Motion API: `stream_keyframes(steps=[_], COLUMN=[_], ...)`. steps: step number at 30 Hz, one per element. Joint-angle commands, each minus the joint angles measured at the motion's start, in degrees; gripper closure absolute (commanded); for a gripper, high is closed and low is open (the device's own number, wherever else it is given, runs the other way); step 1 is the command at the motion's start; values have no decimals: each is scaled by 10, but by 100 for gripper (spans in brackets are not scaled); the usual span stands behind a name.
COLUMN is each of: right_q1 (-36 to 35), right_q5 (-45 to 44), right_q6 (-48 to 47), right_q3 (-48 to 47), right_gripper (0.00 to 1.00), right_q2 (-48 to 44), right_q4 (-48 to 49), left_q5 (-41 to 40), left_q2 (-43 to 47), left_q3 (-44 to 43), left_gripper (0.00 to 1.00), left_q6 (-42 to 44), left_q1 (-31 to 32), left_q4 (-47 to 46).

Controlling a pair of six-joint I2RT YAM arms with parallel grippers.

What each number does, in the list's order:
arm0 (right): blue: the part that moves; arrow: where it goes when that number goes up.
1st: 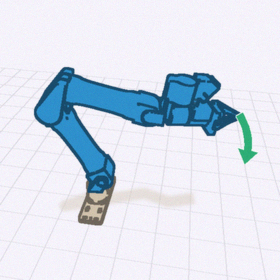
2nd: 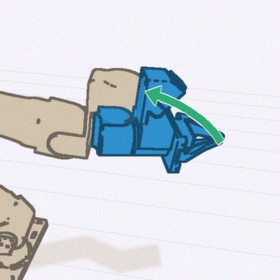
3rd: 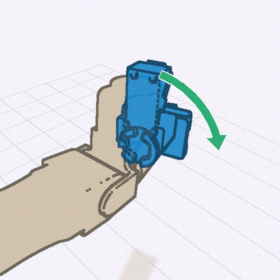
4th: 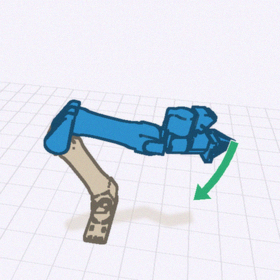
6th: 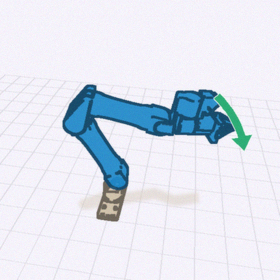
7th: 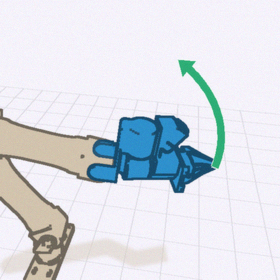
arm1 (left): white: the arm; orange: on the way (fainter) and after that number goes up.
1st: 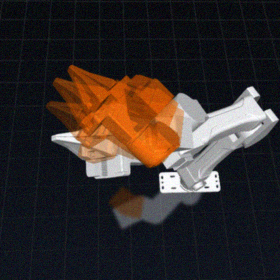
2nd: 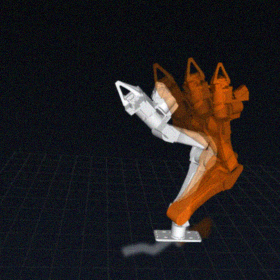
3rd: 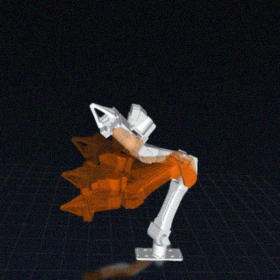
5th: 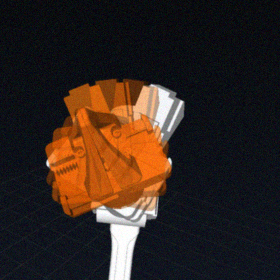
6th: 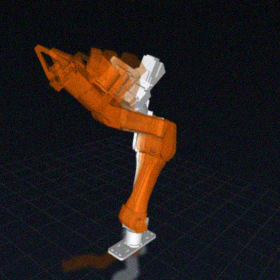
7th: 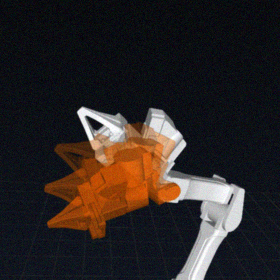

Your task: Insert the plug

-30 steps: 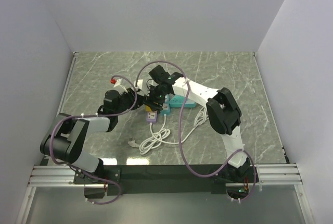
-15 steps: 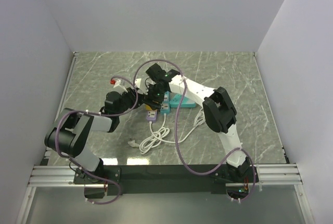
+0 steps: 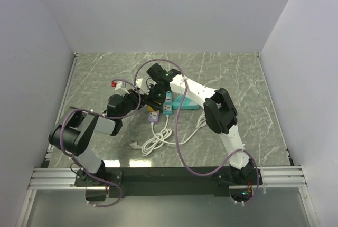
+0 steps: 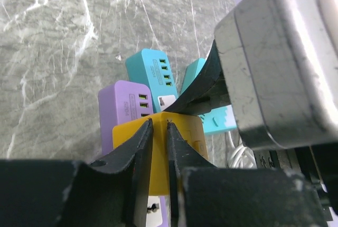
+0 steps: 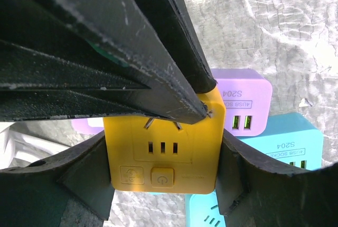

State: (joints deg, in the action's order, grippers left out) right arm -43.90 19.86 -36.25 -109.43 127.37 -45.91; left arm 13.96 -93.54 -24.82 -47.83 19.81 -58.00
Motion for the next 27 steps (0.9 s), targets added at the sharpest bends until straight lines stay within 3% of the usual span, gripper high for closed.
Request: stream_keyframes(steps=[1, 15, 22, 24, 27], right_q1=[-23, -26, -28, -28, -28], right_q5=[34, 36, 16, 4, -9], right_q6=[2, 17, 62, 84, 120], right_q3=[-34, -50, 19, 46, 105], right_gripper=[94, 94, 95, 95, 94], right_q2=[27, 53, 24, -3, -40], right_q4=[69, 60, 114, 143, 207], left_q5=[12, -9, -31, -39, -78], left_q2=[-55, -88, -51, -12, 69], left_q3=[29, 49, 71, 79, 89], left_gripper=[89, 91, 90, 86, 70], left_q6=[15, -2, 0, 4, 12], left_q1=[31, 54, 56, 55, 55], left_q4=[147, 116, 125, 133, 187])
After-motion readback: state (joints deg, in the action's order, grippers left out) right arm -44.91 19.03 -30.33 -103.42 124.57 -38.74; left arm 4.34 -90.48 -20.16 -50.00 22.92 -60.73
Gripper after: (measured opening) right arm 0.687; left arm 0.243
